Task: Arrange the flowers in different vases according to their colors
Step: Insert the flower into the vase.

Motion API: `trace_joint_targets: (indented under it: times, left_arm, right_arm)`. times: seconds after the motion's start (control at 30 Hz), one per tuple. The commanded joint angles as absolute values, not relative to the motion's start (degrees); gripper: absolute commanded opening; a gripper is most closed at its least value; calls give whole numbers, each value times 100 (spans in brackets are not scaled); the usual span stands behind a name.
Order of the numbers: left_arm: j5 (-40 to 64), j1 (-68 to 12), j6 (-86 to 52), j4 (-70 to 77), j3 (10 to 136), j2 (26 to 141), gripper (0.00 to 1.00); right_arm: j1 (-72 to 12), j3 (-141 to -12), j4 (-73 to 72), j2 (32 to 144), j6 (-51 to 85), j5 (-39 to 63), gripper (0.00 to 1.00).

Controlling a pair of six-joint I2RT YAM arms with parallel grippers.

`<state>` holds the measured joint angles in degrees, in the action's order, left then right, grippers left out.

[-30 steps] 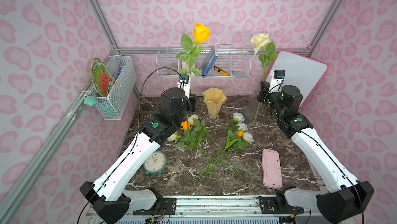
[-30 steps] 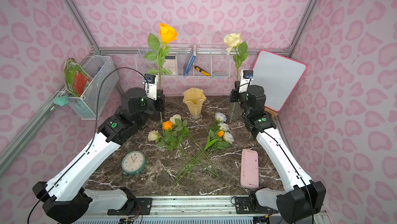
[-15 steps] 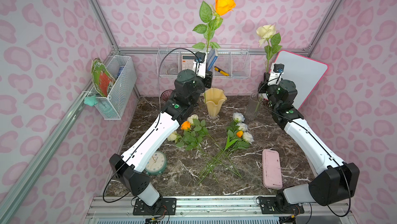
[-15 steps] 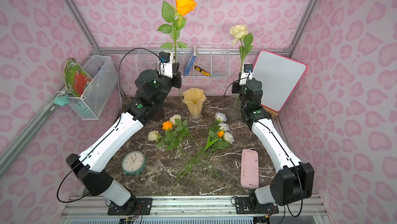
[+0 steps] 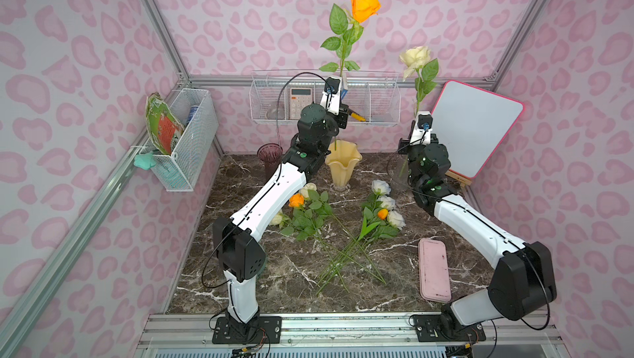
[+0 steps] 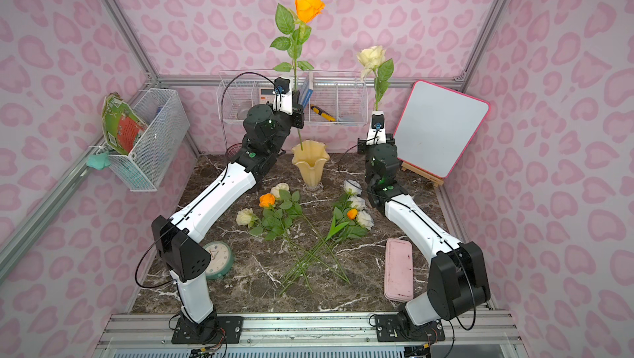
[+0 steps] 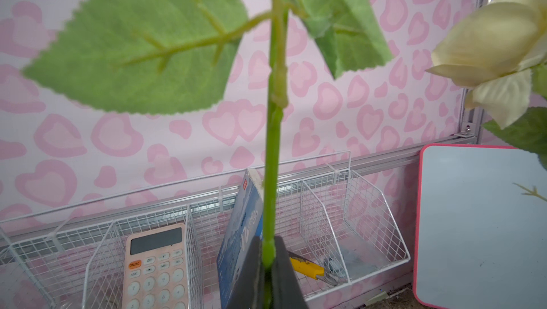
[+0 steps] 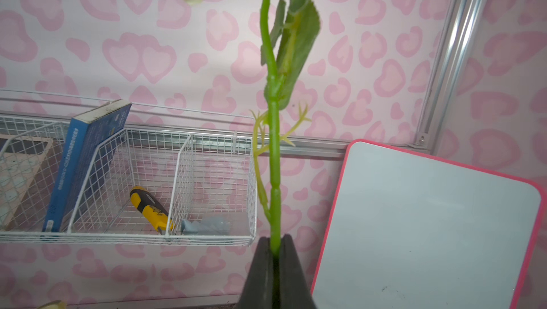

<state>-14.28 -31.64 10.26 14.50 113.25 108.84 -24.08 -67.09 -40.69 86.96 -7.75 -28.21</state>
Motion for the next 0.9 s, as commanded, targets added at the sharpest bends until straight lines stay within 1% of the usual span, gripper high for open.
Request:
trace_joint_targets:
  times: [0.0, 0.2, 0.3, 0.43, 0.57, 0.8, 0.87]
  left_arm:
    - [-1161, -3130, 817, 1836, 11399, 10947, 0]
    - [-1029, -3047, 769, 1917, 11355, 11089, 0]
    - [-957, -2965, 678, 1914, 11300, 11114, 0]
    - [-897, -2896, 642, 1927, 11206, 11090, 0]
    - [-848, -2866, 659, 1885, 11194, 11085, 0]
    - [-806, -2852, 668, 1866, 11142, 11101, 0]
    - [-800, -2847, 672, 1883, 11105, 11125, 0]
  right_arm:
    - [-2485, -6643, -5426, 8834, -1410, -3447, 0]
    - [-2768, -6438, -7220, 9295, -2606, -3898, 0]
    - [-2929, -6445, -8282, 9753, -3461, -4036, 0]
    - [-3040, -6835, -9635, 10575, -4605, -4309, 0]
    - [-2979, -7171, -9825, 10959, -4729, -4307, 0]
    - [-2804, -7192, -10169, 11101, -4748, -4286, 0]
    - [-2720, -7181, -10026, 11107, -4596, -4261, 0]
